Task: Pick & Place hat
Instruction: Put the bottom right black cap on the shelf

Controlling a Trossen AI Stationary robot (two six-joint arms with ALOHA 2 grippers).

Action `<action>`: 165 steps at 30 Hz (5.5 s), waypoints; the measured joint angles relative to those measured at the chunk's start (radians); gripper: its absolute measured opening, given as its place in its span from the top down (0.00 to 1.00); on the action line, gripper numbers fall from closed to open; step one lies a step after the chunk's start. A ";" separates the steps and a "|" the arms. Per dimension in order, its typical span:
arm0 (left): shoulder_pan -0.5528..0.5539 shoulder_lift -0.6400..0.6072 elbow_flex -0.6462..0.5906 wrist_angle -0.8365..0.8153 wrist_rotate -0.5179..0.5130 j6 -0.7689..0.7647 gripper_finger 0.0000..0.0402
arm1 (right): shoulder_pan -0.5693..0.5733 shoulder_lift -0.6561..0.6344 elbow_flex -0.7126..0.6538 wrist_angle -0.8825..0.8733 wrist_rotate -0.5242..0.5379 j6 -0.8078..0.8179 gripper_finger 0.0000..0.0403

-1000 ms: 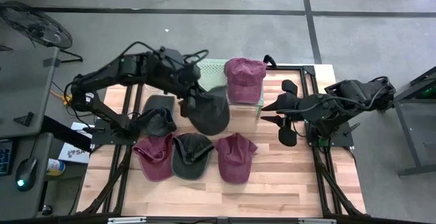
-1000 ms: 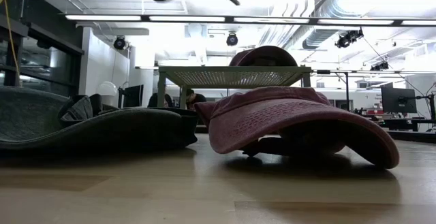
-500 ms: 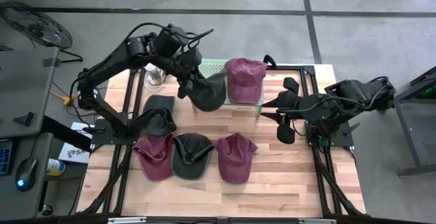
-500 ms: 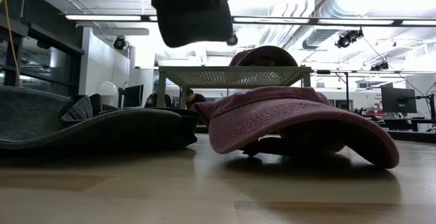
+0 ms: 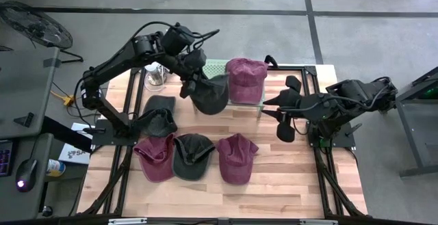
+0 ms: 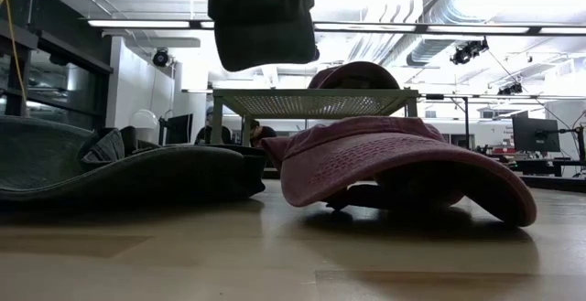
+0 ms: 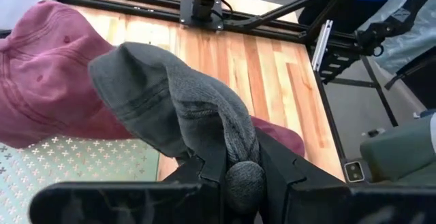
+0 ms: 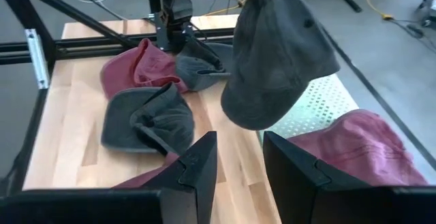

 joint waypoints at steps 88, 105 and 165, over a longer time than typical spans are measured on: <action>0.171 0.106 0.000 0.134 -0.114 0.367 0.89 | -0.124 0.076 0.000 0.000 0.048 -0.008 0.72; 0.177 0.203 0.000 0.135 -0.199 0.467 0.89 | -0.124 0.076 0.000 -0.001 0.052 -0.002 0.72; 0.148 0.190 0.000 0.100 -0.486 0.284 0.56 | -0.124 0.076 0.000 -0.003 0.048 -0.008 0.72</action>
